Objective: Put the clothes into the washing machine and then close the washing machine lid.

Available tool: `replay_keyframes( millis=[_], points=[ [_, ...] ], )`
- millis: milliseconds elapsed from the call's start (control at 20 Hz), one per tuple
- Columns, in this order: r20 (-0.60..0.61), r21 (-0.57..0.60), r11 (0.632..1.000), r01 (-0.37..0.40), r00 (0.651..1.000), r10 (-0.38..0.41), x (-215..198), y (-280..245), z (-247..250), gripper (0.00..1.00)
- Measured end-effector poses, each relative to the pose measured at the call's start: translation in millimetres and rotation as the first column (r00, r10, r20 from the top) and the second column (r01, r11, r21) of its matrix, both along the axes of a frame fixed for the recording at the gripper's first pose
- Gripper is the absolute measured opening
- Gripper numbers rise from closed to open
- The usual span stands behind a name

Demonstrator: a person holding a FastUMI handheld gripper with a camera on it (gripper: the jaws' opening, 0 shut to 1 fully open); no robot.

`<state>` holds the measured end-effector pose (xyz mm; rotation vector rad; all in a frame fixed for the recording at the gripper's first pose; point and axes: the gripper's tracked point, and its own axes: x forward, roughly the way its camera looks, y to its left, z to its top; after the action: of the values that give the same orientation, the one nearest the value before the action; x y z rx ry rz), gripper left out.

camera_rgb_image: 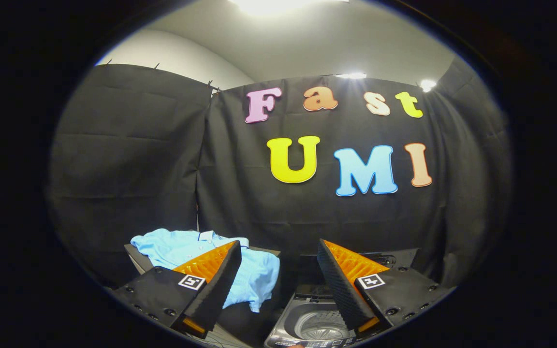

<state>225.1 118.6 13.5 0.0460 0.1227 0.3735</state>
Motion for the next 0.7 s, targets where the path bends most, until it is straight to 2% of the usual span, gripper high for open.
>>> replay_keyframes(
  millis=[400, 700],
  points=[
    [-0.055, -0.008, 0.993, -0.115, 0.992, 0.114, 22, 62, 0, 0.98],
    [-0.141, -0.008, 0.979, -0.203, 0.970, 0.200, 40, 107, -11, 0.98]
  ],
)
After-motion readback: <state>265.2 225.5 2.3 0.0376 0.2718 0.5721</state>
